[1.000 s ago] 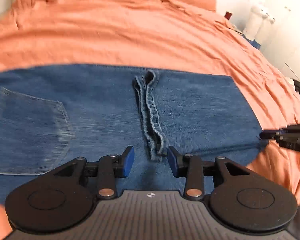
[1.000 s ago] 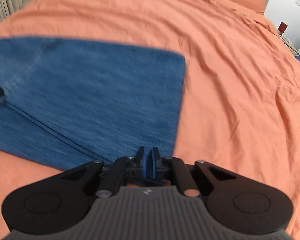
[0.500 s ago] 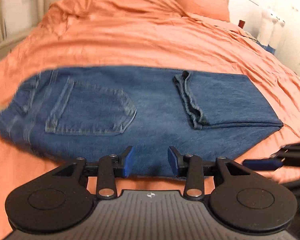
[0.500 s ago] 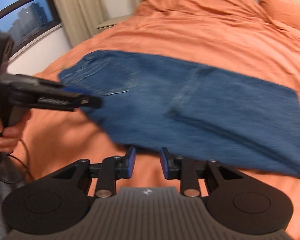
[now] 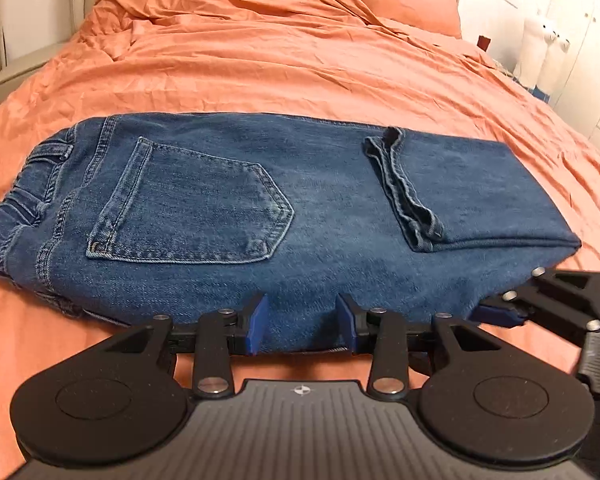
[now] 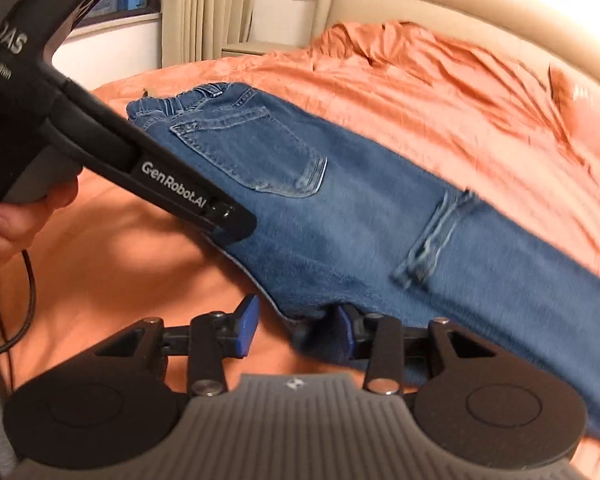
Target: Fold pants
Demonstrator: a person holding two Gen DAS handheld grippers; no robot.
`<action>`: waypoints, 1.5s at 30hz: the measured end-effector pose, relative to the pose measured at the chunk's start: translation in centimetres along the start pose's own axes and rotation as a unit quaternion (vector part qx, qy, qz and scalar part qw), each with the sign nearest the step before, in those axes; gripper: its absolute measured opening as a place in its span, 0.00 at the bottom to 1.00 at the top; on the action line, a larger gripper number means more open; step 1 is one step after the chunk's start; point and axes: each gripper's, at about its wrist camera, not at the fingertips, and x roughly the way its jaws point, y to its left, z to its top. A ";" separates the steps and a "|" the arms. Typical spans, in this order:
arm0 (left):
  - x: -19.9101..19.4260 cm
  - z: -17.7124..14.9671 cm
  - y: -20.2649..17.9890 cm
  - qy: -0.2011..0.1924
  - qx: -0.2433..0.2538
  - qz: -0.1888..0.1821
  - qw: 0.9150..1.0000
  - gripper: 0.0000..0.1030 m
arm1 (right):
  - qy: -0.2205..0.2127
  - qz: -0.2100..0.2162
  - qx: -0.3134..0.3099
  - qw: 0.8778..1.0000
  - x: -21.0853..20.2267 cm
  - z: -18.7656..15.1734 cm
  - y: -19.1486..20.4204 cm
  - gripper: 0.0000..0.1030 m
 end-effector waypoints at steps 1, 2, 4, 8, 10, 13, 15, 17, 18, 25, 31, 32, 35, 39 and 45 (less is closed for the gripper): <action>0.2 0.0 0.2 0.002 -0.003 0.002 1.000 0.45 | 0.010 0.003 0.007 1.000 0.5 -0.1 -0.2 0.36; 0.3 0.1 0.4 0.005 -0.005 0.005 1.000 0.44 | 0.020 0.010 0.016 1.000 1.0 -0.3 -0.4 0.31; 0.4 0.1 0.8 0.007 -0.009 0.004 1.000 0.44 | 0.022 0.018 0.021 0.999 0.9 -0.4 -0.3 0.18; 0.3 0.2 1.1 0.005 -0.011 0.005 1.000 0.44 | 0.011 0.015 0.022 1.000 -0.8 -0.7 0.9 0.12; 0.8 0.2 1.1 0.011 -0.007 0.009 1.000 0.44 | 0.016 0.006 0.020 1.000 -0.8 -1.3 1.5 0.06; 1.7 0.0 0.8 0.027 0.012 0.028 0.999 0.38 | 0.032 0.005 0.020 0.999 0.1 -2.4 1.8 0.04; 2.5 -0.3 0.4 0.035 0.029 0.042 0.998 0.36 | 0.038 0.005 0.021 0.999 0.6 -2.7 1.8 0.04; 3.2 -0.6 -0.1 0.039 0.048 0.058 0.996 0.35 | 0.048 0.011 0.035 0.998 1.2 -2.9 1.3 0.04; 3.6 -0.7 -0.6 0.038 0.064 0.068 0.995 0.35 | 0.049 0.012 0.035 0.998 1.1 -2.9 1.2 0.04; 3.1 -0.7 -1.7 0.020 0.085 0.100 0.991 0.36 | 0.042 0.015 0.028 0.999 -0.2 -3.1 1.4 0.00; -0.5 -0.3 0.3 -0.007 0.013 0.103 0.995 0.42 | 0.004 0.011 0.056 0.998 -4.0 -1.4 -0.2 0.00; -1.0 -0.1 0.9 -0.015 -0.009 0.098 0.995 0.43 | -0.001 0.010 0.062 0.998 -4.4 -1.0 -0.7 0.00; -2.5 0.7 2.4 -0.042 -0.062 0.102 0.992 0.48 | -0.010 -0.001 0.073 0.997 -4.7 0.7 -2.1 0.00; -3.8 0.9 5.1 -0.062 -0.130 0.112 0.983 0.55 | -0.006 -0.006 0.077 0.997 -3.2 2.8 -3.0 0.00; -4.5 0.3 11.0 -0.060 -0.251 0.099 0.961 0.65 | 0.016 -0.001 0.092 0.996 1.1 5.0 -3.7 0.00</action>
